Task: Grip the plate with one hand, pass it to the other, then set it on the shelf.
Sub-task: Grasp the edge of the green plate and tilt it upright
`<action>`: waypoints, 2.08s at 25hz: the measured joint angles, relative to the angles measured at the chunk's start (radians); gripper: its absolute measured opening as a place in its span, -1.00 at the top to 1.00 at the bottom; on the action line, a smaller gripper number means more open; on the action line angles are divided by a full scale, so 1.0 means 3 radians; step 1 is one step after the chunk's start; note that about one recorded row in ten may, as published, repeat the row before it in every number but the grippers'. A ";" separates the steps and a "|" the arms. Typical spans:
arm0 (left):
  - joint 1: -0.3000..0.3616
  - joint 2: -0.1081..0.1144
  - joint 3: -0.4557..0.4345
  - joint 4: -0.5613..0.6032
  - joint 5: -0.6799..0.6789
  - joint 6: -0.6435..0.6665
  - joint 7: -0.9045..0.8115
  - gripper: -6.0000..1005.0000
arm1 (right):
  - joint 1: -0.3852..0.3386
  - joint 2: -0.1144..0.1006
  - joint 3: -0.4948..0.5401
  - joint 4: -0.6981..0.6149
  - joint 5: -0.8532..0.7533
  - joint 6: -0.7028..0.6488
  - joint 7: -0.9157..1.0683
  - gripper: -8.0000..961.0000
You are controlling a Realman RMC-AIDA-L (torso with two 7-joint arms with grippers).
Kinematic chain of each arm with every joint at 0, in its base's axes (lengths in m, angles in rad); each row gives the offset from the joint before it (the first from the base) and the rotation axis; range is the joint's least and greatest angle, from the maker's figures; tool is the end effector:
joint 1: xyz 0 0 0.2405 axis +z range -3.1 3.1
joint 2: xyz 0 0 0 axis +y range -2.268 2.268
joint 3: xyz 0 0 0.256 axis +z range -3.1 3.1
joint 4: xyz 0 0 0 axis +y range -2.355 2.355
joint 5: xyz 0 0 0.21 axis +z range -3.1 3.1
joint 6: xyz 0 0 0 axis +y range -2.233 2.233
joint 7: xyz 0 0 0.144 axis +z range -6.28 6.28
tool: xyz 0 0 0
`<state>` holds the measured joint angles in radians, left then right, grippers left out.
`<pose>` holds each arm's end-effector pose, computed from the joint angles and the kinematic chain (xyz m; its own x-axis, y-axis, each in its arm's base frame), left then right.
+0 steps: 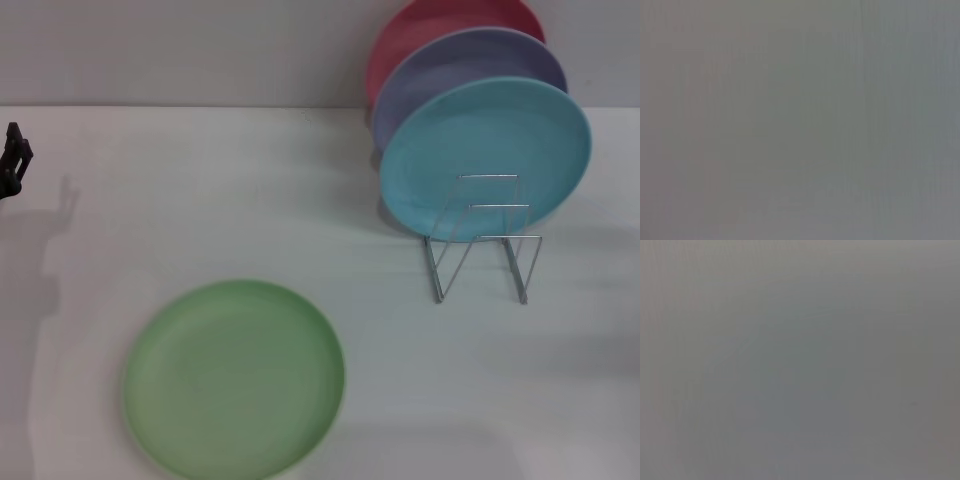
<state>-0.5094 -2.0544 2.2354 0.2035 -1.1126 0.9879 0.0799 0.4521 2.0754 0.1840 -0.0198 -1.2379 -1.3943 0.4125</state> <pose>-0.3404 0.3660 0.0095 0.7590 0.0246 0.6506 0.6470 0.0837 -0.7579 0.3651 0.3134 0.0688 0.5143 0.3109 -0.7993 -0.8572 0.1566 -0.4906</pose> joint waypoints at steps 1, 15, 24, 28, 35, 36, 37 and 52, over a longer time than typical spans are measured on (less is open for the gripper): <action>0.0000 0.0000 0.0000 0.0000 0.0000 0.0000 0.0000 -0.64 | 0.0000 0.0000 0.0000 0.0000 0.0000 0.0000 0.0000 -0.51; -0.0024 -0.0003 -0.0002 -0.0029 0.0002 -0.0012 0.0034 -0.63 | 0.0024 0.0000 0.0000 -0.0009 0.0000 0.0000 0.0000 -0.51; -0.0223 0.0215 -0.0227 0.0231 0.0020 -0.1171 -0.0050 -0.63 | 0.0023 0.0000 0.0000 -0.0041 0.0000 -0.0001 0.0000 -0.51; -0.0113 0.0412 -0.0606 0.1046 0.0360 -0.2035 -0.0077 -0.63 | 0.0022 0.0000 0.0000 -0.0051 0.0000 0.0000 0.0000 -0.51; 0.0088 0.0415 -0.1660 0.2166 0.1158 -0.3540 -0.0038 -0.62 | 0.0013 0.0000 0.0000 -0.0058 0.0000 0.0002 0.0000 -0.51; 0.0094 0.0400 -0.1788 0.2281 0.1223 -0.3753 -0.0010 -0.62 | 0.0013 0.0000 0.0000 -0.0058 0.0000 0.0002 0.0000 -0.51; 0.0097 0.0385 -0.1903 0.2386 0.1267 -0.3934 0.0023 -0.62 | 0.0012 0.0001 0.0000 -0.0058 0.0000 0.0001 0.0000 -0.51; 0.0202 0.0011 -0.3589 0.3571 0.1353 -0.7268 0.1375 -0.61 | 0.0062 -0.0006 -0.0001 -0.0089 0.0000 -0.0015 0.0000 -0.51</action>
<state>-0.4488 -2.0511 1.1587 1.2746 -0.7068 -1.1924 0.4923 0.4708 2.0736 0.1839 -0.0467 -1.2378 -1.3988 0.4126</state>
